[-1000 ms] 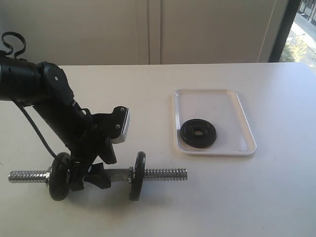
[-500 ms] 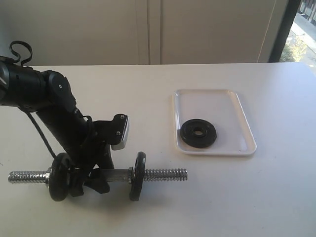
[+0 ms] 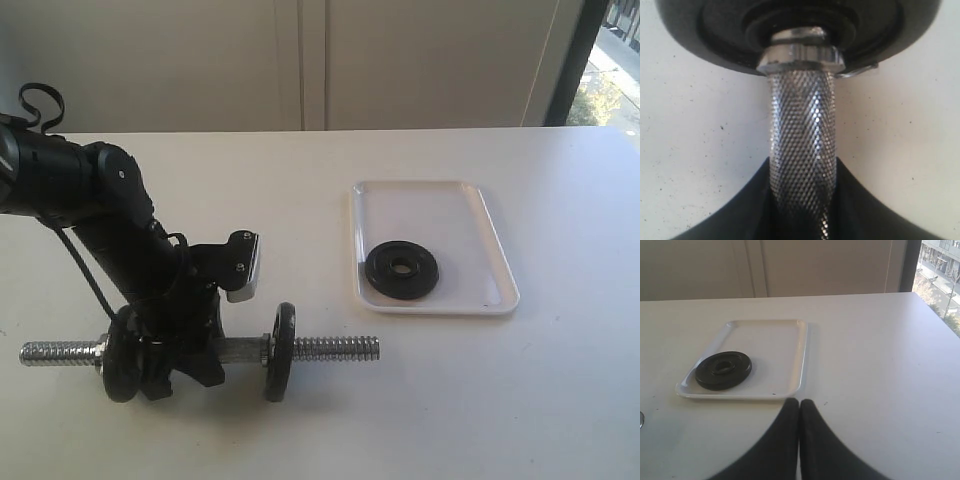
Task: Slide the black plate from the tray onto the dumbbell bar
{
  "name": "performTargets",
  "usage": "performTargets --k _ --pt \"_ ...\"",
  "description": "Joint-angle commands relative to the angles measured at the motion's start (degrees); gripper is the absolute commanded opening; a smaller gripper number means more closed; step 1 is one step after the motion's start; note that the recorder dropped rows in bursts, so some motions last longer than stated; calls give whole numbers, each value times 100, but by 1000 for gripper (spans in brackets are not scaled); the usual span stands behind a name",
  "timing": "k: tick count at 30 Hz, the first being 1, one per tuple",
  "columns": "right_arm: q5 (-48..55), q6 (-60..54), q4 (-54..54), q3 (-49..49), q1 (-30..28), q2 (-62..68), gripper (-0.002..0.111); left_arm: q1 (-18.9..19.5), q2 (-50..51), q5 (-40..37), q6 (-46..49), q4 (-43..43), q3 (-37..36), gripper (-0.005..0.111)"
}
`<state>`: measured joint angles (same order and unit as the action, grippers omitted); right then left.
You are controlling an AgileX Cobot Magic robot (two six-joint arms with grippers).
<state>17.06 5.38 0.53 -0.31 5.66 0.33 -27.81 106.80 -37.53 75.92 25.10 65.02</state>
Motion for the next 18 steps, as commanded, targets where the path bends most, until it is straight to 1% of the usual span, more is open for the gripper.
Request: performTargets --k 1,7,10,14,18 --pt "-45 28 -10 31 3 -33 0 -26 -17 214 25 145 -41 0" --pt "-45 28 -10 31 3 -33 0 -26 -17 272 25 145 -41 0" --pt "-45 28 -10 31 3 -33 0 -26 -17 169 25 160 -41 0" --pt "-45 28 -10 31 3 -33 0 -26 -42 157 25 633 -41 0" --pt "-45 28 -10 31 3 -33 0 -26 -185 141 25 743 -41 0"
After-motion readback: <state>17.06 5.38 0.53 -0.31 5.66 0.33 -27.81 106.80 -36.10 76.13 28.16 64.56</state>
